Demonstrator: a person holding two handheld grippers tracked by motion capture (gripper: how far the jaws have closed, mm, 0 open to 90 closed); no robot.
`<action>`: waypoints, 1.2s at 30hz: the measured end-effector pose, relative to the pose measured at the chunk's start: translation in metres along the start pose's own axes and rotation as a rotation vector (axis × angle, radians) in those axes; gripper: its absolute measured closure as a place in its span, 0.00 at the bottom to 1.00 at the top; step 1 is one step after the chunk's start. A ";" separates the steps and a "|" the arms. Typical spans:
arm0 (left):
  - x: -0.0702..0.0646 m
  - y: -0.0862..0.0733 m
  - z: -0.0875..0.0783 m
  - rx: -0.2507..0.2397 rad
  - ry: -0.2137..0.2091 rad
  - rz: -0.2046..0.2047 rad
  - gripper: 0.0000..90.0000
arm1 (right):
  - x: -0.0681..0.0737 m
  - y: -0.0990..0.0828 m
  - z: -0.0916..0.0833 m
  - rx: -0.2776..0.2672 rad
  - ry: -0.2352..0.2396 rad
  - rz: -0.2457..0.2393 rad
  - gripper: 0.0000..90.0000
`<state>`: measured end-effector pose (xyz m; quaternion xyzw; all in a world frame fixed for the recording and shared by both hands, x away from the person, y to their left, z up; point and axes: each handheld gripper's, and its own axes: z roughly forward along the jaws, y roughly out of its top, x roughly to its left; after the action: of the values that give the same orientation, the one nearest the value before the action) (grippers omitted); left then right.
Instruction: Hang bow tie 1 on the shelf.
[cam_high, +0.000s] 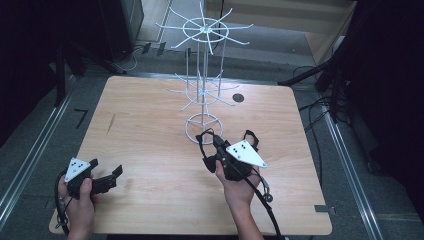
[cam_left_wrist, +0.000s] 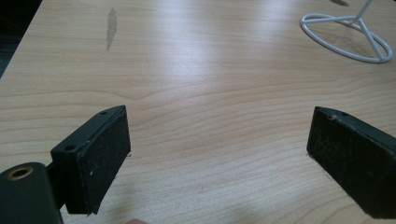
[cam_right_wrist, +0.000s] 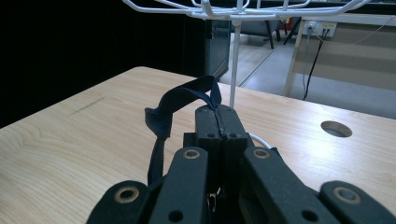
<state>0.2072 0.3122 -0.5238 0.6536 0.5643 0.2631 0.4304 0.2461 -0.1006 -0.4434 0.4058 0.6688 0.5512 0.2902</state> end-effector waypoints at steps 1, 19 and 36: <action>0.000 0.000 0.000 0.000 -0.002 0.000 0.08 | 0.000 0.000 0.000 0.001 -0.001 -0.002 1.00; 0.000 0.001 0.001 0.002 -0.003 -0.006 0.08 | 0.000 0.003 0.002 -0.003 0.010 -0.001 1.00; 0.000 0.001 0.002 0.010 0.000 -0.006 0.08 | -0.009 0.000 -0.007 -0.020 0.015 0.009 1.00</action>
<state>0.2092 0.3116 -0.5241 0.6541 0.5677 0.2590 0.4276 0.2453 -0.1121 -0.4423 0.4018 0.6633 0.5624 0.2868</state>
